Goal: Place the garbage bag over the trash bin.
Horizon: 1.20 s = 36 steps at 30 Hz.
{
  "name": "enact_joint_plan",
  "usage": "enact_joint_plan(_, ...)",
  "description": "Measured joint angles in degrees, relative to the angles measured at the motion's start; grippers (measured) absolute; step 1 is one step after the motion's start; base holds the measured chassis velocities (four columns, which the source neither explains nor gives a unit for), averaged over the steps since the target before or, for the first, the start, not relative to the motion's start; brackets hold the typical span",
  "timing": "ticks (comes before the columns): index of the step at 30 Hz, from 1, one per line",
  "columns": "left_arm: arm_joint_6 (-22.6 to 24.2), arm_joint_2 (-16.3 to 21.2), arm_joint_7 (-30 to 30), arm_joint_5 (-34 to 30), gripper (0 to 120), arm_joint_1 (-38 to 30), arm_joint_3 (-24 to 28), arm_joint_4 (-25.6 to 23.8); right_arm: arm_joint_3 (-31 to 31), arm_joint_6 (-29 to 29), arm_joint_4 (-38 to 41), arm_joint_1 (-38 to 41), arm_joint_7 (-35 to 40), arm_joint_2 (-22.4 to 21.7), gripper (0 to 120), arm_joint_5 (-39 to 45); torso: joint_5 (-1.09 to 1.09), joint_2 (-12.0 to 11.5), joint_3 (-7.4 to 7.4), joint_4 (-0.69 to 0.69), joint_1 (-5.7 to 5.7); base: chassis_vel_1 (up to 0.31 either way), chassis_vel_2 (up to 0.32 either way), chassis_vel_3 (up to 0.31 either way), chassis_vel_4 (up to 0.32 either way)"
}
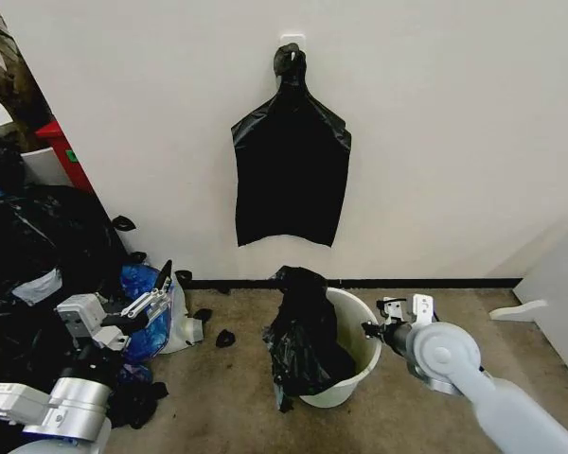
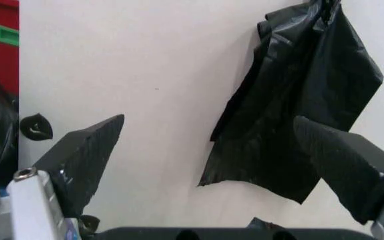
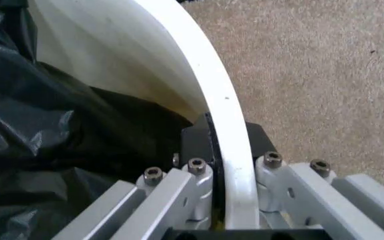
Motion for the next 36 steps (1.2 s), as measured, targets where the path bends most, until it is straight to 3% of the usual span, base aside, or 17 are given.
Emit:
enact_joint_plan(6,-0.03,0.03,-0.43,-0.24,100,-0.10,0.09,0.02,-1.59,0.37,-1.53,0.62,-0.70,0.86,4,-3.50,-0.01,0.00,0.00,-0.01,0.00,0.000,0.000,0.000,0.000)
enact_joint_plan(10,-0.04,0.20,-0.95,-0.97,100,-0.27,0.10,0.05,-1.87,0.73,-1.80,0.74,-1.04,1.04,22,-5.50,0.00,0.00,0.00,-0.01,0.00,0.000,0.000,0.000,0.000)
enact_joint_plan(19,0.04,0.41,-1.39,-1.71,100,-0.14,-0.25,0.09,-0.69,0.73,-0.54,0.32,-1.65,-0.38,47,-7.24,0.01,0.00,0.00,-0.01,0.00,0.000,0.000,0.000,0.000)
enact_joint_plan(24,0.07,0.54,-1.48,-1.92,100,-0.05,-0.62,0.09,1.25,0.69,2.67,-0.38,-1.92,-2.07,65,-7.37,0.00,0.00,0.00,-0.01,0.00,0.000,0.000,0.000,0.000)
enact_joint_plan(28,0.10,0.48,-1.49,-1.88,100,-0.08,-0.57,0.10,2.70,1.11,10.22,-1.65,-2.05,-3.83,85,-11.55,-0.01,0.00,0.00,-0.02,0.00,0.000,0.000,0.000,0.000)
enact_joint_plan(31,0.08,0.47,-1.34,-1.18,100,-0.22,0.12,0.10,0.67,2.36,14.27,-1.32,-1.42,-2.59,93,-13.99,-0.03,0.00,0.00,-0.02,0.00,0.000,0.000,0.000,0.000)
enact_joint_plan(36,-0.13,0.08,-0.90,0.55,100,-0.26,1.62,0.10,-9.07,4.74,16.86,1.19,1.16,4.34,100,-18.44,-0.01,0.00,0.00,0.00,0.00,0.000,0.000,0.000,0.000)
